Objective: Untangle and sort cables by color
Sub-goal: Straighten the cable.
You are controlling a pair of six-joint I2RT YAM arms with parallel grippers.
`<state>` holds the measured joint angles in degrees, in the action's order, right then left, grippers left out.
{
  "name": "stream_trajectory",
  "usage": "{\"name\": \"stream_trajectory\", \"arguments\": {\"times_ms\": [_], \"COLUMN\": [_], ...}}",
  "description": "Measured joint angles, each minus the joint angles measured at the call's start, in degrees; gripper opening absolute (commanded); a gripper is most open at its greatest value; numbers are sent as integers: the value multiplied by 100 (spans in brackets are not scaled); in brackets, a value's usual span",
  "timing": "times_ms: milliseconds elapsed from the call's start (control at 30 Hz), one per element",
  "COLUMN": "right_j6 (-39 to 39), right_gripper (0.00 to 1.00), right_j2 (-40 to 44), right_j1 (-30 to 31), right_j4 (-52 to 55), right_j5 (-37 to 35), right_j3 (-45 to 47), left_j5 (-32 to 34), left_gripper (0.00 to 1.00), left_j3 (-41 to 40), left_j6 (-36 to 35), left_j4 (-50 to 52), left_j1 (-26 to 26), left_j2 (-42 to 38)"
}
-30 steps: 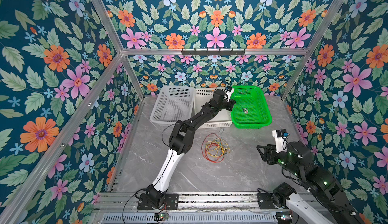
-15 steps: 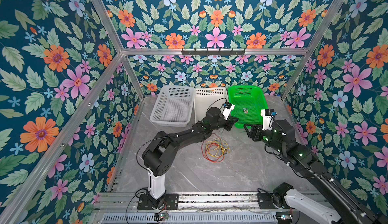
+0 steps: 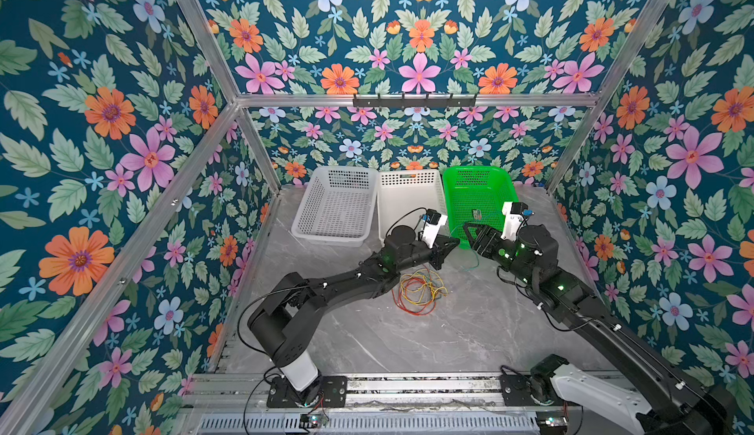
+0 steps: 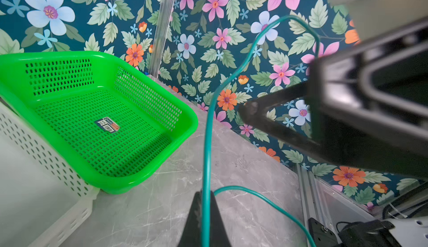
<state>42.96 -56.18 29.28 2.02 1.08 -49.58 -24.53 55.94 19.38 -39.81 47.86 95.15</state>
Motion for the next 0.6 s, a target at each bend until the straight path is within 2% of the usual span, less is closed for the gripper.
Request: {"name": "stream_trajectory", "arguments": {"times_ms": [367, 600], "right_j6": [334, 396], "right_gripper": [56, 34], "right_j2": [-326, -527], "right_j1": [-275, -413], "right_j4": [-785, -1165], "right_j5": [-83, 31], "right_j3": [343, 323], "left_j5": [-166, -264], "left_gripper": [0, 0], "left_j3": [-374, -415], "left_j6": [35, 118], "left_j4": [-326, -433], "left_j1": [142, 199], "left_j2": [-310, -201]}}
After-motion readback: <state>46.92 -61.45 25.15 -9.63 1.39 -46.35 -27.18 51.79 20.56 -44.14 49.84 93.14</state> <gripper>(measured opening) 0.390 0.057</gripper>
